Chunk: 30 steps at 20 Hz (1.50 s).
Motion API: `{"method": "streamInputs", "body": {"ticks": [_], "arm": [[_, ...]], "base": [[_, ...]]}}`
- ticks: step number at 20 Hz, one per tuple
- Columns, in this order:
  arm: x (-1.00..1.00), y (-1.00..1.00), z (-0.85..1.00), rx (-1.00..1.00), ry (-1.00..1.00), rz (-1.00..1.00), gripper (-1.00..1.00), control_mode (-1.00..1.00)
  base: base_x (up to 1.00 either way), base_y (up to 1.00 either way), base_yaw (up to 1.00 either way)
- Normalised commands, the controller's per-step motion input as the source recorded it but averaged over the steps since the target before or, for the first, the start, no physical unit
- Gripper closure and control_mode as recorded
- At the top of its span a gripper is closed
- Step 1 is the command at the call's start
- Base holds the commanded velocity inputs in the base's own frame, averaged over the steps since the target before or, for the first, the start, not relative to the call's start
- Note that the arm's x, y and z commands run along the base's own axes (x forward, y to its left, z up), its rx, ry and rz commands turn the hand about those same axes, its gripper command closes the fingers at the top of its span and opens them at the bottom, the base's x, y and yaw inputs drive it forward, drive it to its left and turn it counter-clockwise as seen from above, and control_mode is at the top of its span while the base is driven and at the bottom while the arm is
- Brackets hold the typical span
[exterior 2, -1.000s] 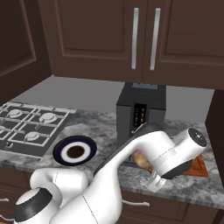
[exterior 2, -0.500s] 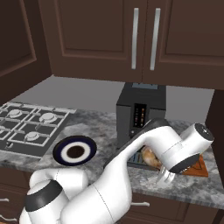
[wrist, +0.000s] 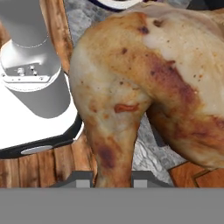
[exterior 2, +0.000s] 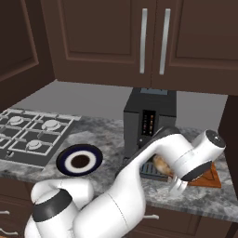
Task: Pick the chicken drumstick from the plate and place it on the cutting board. Then pick the condiment bottle from the cabinet and place it next to the cutting board.
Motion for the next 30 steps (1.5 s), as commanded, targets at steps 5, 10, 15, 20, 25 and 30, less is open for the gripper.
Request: {"method": "streamInputs", "body": {"ticks": [5, 10, 15, 20, 25, 30], "arm": [[0.28, -0.25, -0.31, 0.0, -0.04, 0.0, 1.0, -1.0], [0.32, -0.33, -0.3, 0.0, -0.01, 0.0, 1.0, -1.0], [0.38, -0.33, -0.14, 0.0, 0.0, 0.0, 1.0, -1.0], [0.45, -0.38, -0.07, 0.0, 0.0, 0.0, 1.0, -1.0], [0.38, -0.42, -0.06, 0.0, 0.0, 0.0, 1.0, -1.0], [0.3, -0.38, -0.08, 0.01, 0.0, 0.0, 1.0, -1.0]], "base": [[0.0, 0.0, 0.0], [0.0, 0.0, 0.0], [0.0, 0.0, 0.0], [0.0, 0.0, 0.0], [0.0, 0.0, 0.0], [0.0, 0.0, 0.0]]}}
